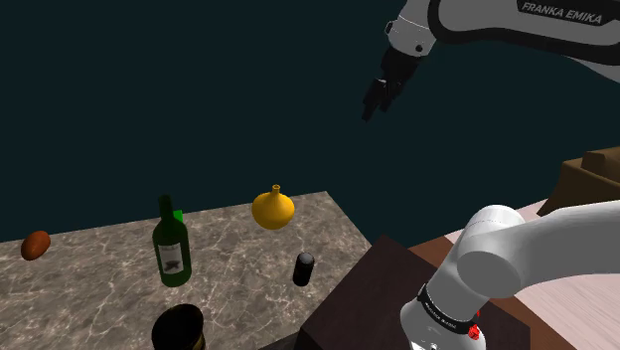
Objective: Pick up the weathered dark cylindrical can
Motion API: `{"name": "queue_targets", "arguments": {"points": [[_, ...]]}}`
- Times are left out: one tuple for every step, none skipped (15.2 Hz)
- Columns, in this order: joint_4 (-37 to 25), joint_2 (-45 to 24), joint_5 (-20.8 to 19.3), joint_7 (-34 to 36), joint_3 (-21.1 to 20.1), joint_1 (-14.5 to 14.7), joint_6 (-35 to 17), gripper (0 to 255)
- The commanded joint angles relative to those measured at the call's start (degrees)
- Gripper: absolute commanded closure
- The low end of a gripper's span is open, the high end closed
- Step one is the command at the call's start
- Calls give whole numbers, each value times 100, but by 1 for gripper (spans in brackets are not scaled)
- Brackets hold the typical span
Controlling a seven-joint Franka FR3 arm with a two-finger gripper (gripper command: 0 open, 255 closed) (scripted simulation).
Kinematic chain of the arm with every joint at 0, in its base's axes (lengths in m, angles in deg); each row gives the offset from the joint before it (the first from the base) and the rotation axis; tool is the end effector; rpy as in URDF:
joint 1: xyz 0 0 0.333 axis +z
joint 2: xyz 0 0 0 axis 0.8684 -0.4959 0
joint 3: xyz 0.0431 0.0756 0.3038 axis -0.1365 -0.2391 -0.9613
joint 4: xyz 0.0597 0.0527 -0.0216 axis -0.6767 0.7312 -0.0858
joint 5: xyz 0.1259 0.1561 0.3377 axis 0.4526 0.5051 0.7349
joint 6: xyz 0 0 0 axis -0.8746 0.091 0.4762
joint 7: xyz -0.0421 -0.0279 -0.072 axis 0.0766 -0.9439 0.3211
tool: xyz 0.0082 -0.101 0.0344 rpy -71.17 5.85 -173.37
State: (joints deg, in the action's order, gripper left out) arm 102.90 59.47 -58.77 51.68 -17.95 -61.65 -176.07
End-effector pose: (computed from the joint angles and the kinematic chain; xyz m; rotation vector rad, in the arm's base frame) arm 0.3277 -0.0207 0.6368 3.0033 0.0182 0.2917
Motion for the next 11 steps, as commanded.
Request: {"name": "queue_targets", "arguments": {"points": [[0, 0, 0, 0, 0, 0, 0, 0], [205, 31, 15, 47, -15, 8, -154, 0], [405, 55, 30, 93, -30, 17, -310, 0], [600, 73, 45, 140, -46, 26, -467, 0], [790, 84, 60, 186, -63, 35, -626, 0], [975, 89, 76, 233, -81, 44, -787, 0], [1155, 86, 92, 280, -100, 54, -951, 0], [1331, 76, 108, 327, -119, 65, -1117, 0], [1501, 58, 123, 375, -138, 76, -1286, 0], [1666, 31, 139, 423, -159, 87, -1459, 0], [1826, -4, 155, 471, -180, 99, -1635, 0]]}}
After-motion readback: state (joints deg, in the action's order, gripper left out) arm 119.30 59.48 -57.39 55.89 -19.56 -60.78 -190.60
